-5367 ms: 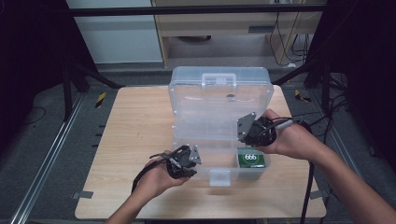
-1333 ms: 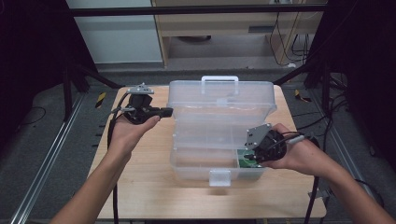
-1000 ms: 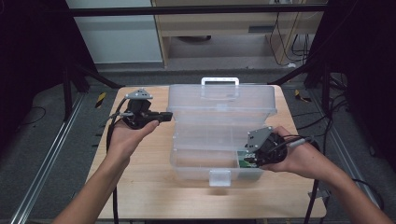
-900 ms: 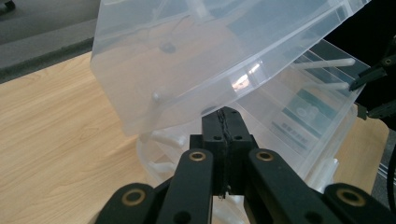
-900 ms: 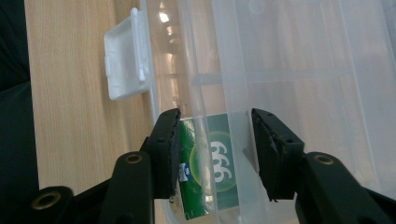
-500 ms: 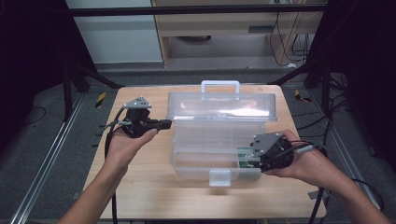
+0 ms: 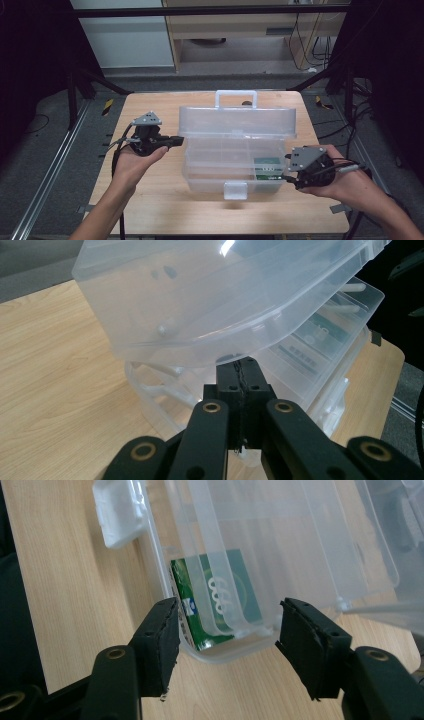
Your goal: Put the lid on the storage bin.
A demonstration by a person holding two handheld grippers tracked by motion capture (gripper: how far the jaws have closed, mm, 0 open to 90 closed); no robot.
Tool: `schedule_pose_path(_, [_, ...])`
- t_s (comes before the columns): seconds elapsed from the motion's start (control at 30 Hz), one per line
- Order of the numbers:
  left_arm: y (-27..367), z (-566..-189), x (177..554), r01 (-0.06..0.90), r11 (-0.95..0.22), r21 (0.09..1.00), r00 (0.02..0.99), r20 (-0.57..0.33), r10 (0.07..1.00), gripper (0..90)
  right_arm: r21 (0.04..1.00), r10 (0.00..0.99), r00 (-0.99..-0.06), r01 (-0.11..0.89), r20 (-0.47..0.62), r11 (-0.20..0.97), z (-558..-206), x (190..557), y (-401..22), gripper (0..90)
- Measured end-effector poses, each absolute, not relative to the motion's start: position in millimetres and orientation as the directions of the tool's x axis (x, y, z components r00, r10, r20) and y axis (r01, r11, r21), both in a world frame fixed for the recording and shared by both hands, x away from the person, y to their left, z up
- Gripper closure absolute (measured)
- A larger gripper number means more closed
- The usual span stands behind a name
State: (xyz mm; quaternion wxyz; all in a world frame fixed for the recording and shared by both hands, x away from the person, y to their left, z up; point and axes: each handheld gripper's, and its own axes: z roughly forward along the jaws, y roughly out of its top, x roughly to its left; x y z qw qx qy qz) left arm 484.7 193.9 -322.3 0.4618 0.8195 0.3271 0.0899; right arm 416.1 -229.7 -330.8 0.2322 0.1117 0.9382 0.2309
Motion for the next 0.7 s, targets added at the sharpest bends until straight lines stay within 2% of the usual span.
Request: schedule_pose_path(0.7, [194.9,-338.6,471.3,0.445,-0.375,0.813,0.779,-0.146,0.61,89.9,0.512,0.407,-0.835,0.183,-0.37,0.839,-343.1,408.6,-264.5,35.8])
